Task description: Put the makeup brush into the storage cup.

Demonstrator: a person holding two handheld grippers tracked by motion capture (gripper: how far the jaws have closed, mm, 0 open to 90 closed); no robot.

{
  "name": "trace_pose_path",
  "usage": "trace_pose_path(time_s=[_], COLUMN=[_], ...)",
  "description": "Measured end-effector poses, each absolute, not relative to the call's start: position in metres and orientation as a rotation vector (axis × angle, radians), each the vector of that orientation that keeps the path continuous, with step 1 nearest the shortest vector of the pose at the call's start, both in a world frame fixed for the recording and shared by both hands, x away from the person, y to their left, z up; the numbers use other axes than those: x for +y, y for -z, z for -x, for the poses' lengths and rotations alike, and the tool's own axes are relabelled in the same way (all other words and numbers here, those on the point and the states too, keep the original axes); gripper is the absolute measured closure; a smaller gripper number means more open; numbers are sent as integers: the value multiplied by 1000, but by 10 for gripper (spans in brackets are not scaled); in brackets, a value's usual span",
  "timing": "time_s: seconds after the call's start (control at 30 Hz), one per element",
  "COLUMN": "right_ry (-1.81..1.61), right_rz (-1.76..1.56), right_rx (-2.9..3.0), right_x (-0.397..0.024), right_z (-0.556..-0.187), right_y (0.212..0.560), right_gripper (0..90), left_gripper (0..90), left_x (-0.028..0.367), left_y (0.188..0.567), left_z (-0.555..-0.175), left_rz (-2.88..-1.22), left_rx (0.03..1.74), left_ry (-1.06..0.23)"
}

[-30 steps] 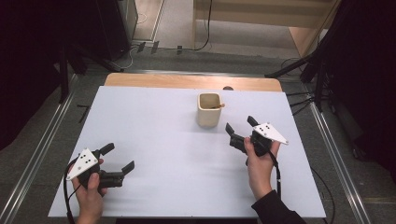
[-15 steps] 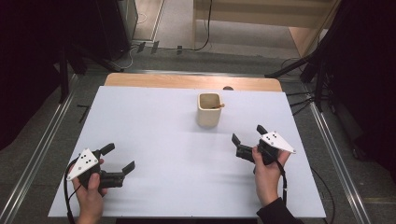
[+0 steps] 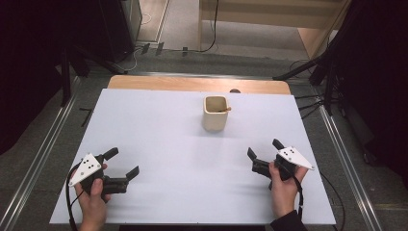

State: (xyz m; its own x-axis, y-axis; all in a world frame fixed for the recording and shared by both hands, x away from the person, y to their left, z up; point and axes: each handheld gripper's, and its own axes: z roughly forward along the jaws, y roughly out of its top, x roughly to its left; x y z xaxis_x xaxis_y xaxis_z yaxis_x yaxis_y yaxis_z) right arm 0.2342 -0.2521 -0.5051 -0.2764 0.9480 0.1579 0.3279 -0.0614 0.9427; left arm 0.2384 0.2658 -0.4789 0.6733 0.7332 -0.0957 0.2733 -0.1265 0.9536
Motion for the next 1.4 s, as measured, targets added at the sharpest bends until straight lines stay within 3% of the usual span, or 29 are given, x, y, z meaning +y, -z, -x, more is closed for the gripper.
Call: trace_pose_path(time_s=[1.4], right_ry=[-1284], right_rz=[-1399], right_rx=[1620], right_x=[-300], right_z=[-174], right_y=[513], right_gripper=[0], left_gripper=[0], left_x=[264], left_y=[476], left_z=[-237], left_rz=[-1691], left_rx=[812], left_ry=[-479])
